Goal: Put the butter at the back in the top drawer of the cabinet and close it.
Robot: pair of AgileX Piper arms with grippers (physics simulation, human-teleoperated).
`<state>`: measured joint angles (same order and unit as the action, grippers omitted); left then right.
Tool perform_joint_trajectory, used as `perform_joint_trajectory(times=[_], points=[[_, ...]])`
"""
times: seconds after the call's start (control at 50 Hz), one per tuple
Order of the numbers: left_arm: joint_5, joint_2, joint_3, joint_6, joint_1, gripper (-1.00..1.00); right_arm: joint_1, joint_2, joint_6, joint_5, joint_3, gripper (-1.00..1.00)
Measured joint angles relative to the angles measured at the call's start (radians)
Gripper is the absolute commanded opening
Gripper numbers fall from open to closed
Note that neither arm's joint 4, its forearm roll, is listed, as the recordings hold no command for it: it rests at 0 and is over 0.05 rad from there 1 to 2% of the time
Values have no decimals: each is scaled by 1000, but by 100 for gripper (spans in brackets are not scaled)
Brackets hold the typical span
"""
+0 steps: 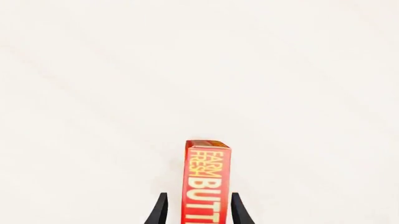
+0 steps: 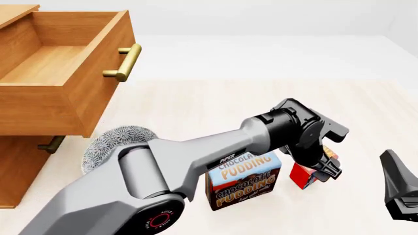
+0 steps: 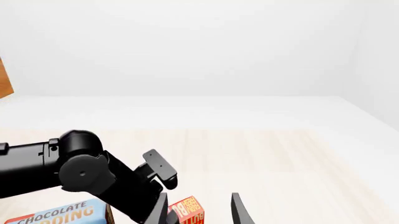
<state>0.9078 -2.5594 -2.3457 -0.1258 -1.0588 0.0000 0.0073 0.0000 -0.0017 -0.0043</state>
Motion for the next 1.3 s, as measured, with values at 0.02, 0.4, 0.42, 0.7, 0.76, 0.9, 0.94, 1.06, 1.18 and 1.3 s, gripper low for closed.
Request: perform_joint_trajectory(times=[0.02, 0.4, 0.42, 0.7, 0.76, 0.9, 0.94, 1.06, 1.18, 1.3], points=[[0, -1, 0, -1, 0, 100, 0, 0, 0, 0, 0, 100], [12, -31, -27, -13, -8, 100, 0, 0, 0, 0, 0, 100], [13, -33, -29, -14, -8, 100, 0, 0, 0, 0, 0, 100], [25, -54, -54, -21, -13, 100, 0, 0, 0, 0, 0, 100], [29, -60, -61, -24, -16, 100, 0, 0, 0, 0, 0, 100], [37, -70, -73, -28, -18, 100, 0, 0, 0, 0, 0, 100], [43, -75, -82, -28, -18, 100, 0, 0, 0, 0, 0, 100], [57, -86, -102, -35, -20, -100, 0, 0, 0, 0, 0, 100], [65, -92, -114, -42, -22, -100, 0, 0, 0, 0, 0, 100], [70, -95, -121, -47, -24, -100, 0, 0, 0, 0, 0, 100]])
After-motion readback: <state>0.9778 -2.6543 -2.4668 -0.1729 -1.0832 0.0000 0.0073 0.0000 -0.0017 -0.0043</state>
